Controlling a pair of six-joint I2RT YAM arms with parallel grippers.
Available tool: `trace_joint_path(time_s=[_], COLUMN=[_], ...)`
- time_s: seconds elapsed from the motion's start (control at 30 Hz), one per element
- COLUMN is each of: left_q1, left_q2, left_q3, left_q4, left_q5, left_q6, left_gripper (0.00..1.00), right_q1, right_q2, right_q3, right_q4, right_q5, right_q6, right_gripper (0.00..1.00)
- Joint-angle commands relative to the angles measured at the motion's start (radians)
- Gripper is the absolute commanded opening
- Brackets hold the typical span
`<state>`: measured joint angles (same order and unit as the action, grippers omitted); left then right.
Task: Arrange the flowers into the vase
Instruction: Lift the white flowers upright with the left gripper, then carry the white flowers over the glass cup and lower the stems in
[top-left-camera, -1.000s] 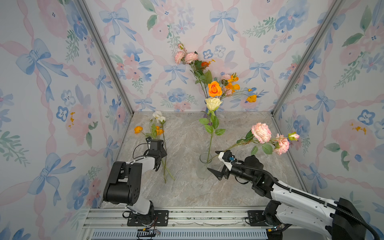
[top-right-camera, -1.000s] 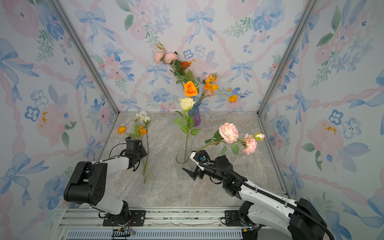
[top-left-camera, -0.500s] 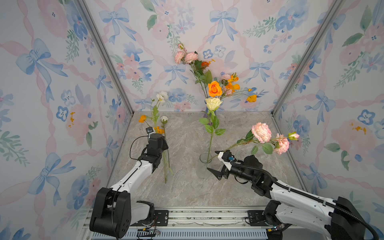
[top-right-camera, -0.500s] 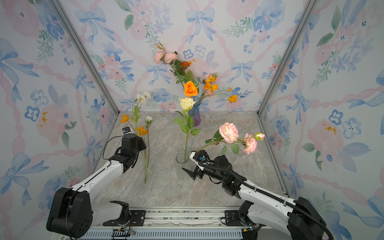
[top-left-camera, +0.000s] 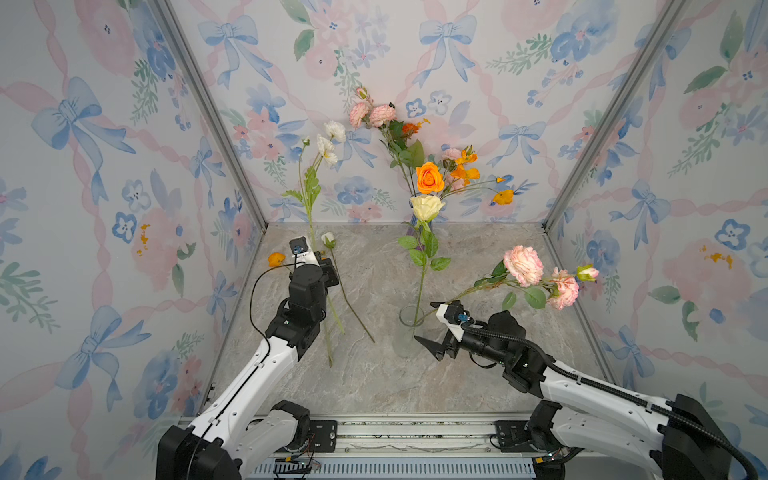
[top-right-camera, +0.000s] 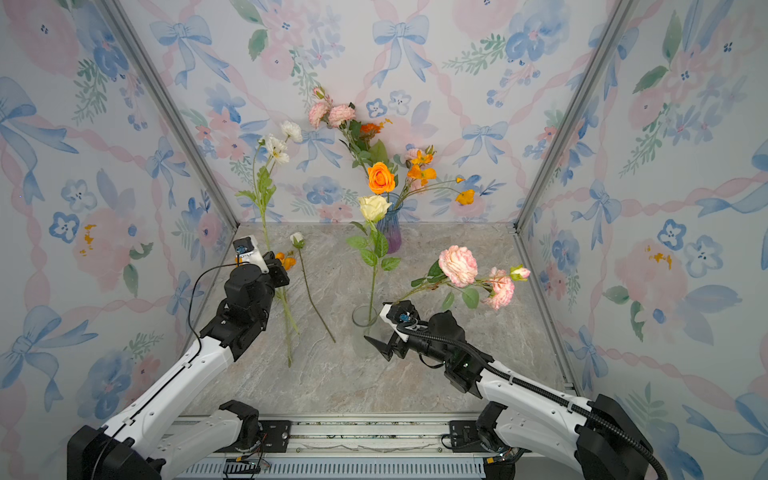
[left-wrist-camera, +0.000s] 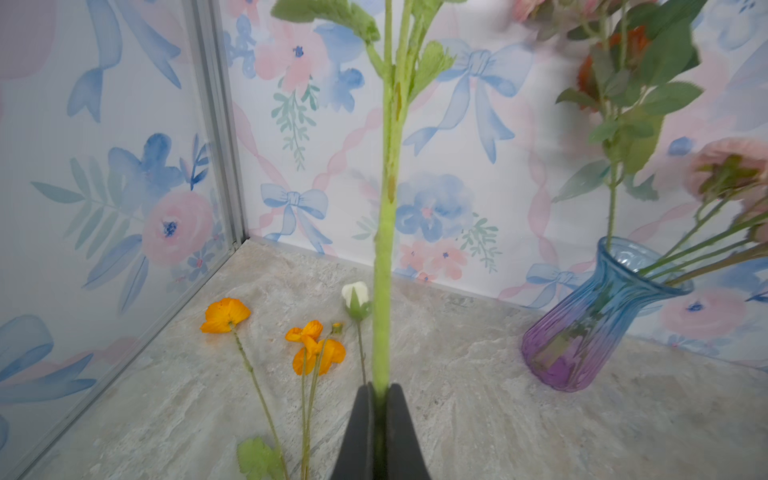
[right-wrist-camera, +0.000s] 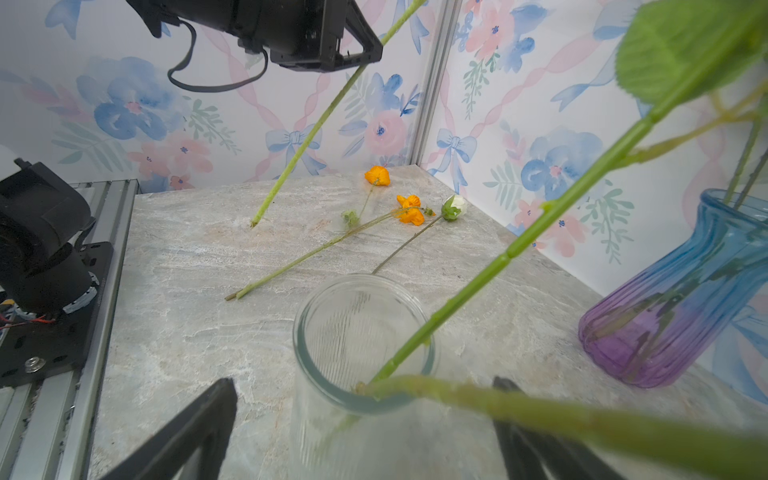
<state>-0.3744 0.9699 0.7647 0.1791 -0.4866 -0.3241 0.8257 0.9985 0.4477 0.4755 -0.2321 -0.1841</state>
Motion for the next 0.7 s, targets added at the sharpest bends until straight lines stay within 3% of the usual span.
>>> trace_joint_path(time_s=[0.0,0.13,0.3,0.47,0.67], left_q1=[-0.066,-0.150,-0.244,-0.343,-0.417], left_q2=[-0.096,-0.151,-0.084,0.005,0.099], left_q3=[-0.018,-0.035,-0.028,-0.074,-0.126], left_q4=[0.187,0.405,0.661,0.967,1.139], left_q5=[0.050,0.159,0.359,0.426,0.459], left_q6=[0.029,0.072,0.166,0.244,0.281], left_gripper=[0.00,0.00,0.00,0.00,0.00], right_q1=[-0.007,-0.010,-0.012,-0.016,-0.022], right_q2=[-0.020,-0.014,-0.010,-0.012,0.007], right_q3=[-0.015,-0.014,-0.012,-0.014,-0.011], right_q4=[0.035,0.034,0.035,0.041,0.052], right_q5=[-0.010,-0.015,-0.020,-0.023,-0.038], right_q6=[0.015,0.016,0.017,0.023,0.035], right_gripper=[0.97,0.97,0.97,0.97,0.97])
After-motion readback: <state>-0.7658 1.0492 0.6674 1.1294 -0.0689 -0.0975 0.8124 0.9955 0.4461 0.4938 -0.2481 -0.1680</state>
